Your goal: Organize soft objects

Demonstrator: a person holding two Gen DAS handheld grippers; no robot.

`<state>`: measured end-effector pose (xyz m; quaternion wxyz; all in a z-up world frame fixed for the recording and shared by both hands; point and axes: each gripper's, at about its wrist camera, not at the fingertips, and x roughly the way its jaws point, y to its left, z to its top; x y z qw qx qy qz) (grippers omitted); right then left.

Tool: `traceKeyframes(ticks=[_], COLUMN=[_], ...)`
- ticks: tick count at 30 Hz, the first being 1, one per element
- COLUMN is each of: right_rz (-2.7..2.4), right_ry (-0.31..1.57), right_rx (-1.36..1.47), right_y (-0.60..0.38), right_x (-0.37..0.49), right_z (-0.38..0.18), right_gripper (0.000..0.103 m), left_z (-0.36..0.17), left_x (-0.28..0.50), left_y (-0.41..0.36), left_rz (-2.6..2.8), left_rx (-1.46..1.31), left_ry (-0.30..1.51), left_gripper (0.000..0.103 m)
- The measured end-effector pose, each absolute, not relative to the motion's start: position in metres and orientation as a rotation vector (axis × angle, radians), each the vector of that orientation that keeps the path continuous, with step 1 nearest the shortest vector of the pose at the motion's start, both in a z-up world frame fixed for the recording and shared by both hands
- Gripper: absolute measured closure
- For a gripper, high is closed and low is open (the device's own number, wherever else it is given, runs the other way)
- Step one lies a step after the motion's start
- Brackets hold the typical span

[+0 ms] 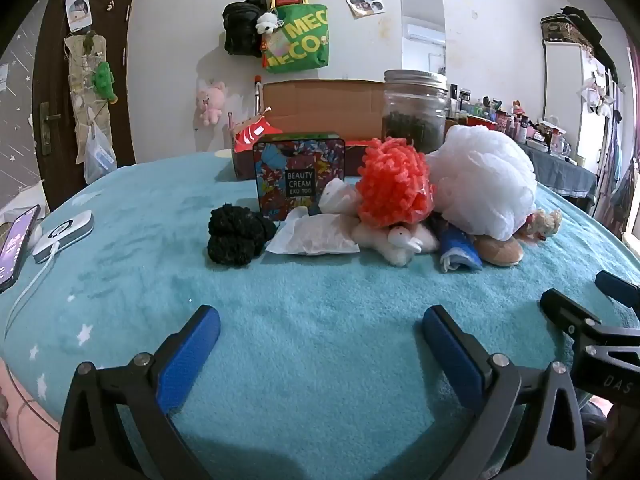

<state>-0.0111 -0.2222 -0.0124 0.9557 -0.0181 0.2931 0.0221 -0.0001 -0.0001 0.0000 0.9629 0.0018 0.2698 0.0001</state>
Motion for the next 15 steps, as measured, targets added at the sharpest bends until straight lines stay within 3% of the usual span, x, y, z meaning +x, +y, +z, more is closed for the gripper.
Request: traceKeyframes(ticks=[15], right_rz=[0.045], right_ry=[0.596], right_rx=[-0.038], right_y=[-0.222], right_x=[-0.0106], right_z=[-0.0125], right_gripper=[0.0], left_z=[0.0], left_x=[0.0], left_y=[0.0], left_rz=[-0.001], left_rx=[-0.001], left_ry=[0.55], left_gripper=[0.0])
